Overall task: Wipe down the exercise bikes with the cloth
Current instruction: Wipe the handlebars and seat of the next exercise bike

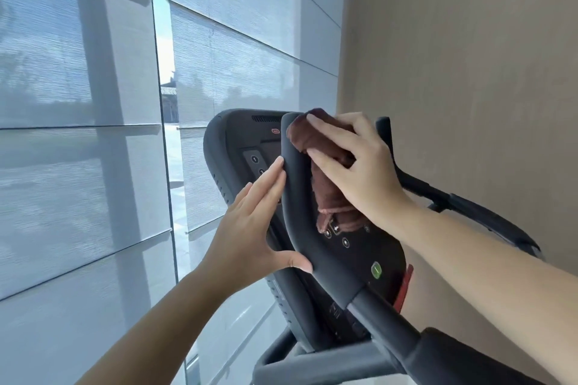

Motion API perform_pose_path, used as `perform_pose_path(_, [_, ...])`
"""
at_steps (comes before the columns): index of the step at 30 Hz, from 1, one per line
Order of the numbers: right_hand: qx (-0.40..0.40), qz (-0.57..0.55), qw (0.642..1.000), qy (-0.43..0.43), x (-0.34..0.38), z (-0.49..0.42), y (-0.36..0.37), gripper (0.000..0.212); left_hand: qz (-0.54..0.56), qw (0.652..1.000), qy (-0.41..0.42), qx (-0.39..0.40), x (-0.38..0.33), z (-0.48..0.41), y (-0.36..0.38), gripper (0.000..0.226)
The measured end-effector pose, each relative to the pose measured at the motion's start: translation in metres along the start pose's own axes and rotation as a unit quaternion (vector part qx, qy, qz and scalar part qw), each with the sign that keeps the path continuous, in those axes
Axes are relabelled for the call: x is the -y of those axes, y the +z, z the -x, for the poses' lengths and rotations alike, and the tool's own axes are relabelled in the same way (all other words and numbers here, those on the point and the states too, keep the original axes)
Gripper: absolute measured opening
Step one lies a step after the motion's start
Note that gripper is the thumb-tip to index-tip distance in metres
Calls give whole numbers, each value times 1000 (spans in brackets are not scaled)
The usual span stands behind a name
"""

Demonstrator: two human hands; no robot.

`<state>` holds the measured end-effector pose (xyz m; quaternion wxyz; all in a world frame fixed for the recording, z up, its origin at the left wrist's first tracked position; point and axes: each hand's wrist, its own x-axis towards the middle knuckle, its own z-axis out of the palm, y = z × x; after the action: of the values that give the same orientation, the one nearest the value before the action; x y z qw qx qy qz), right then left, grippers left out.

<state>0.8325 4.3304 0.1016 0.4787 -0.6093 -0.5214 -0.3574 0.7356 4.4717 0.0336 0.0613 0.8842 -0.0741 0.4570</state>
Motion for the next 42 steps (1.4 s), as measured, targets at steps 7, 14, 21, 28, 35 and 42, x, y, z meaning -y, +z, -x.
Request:
perform_pose_path(7, [310, 5, 946, 95, 9, 54, -34, 45, 55, 998, 21, -32, 10, 5, 10, 112])
perform_pose_path(14, [176, 99, 978, 47, 31, 37, -31, 39, 92, 993, 64, -47, 28, 4, 18, 105])
perform_pose_path(21, [-77, 207, 975, 6, 31, 19, 41, 40, 103, 983, 150, -21, 67, -5, 24, 81])
perform_pose_path(28, [144, 332, 929, 76, 65, 58, 9, 36, 53, 977, 208, -23, 125, -10, 41, 60])
perform_pose_path(35, [-7, 417, 909, 21, 78, 27, 46, 35, 32, 962, 265, -62, 150, -14, 53, 47])
perform_pose_path(42, [10, 554, 833, 3, 67, 37, 68, 38, 44, 951, 289, -106, 155, -20, 61, 39])
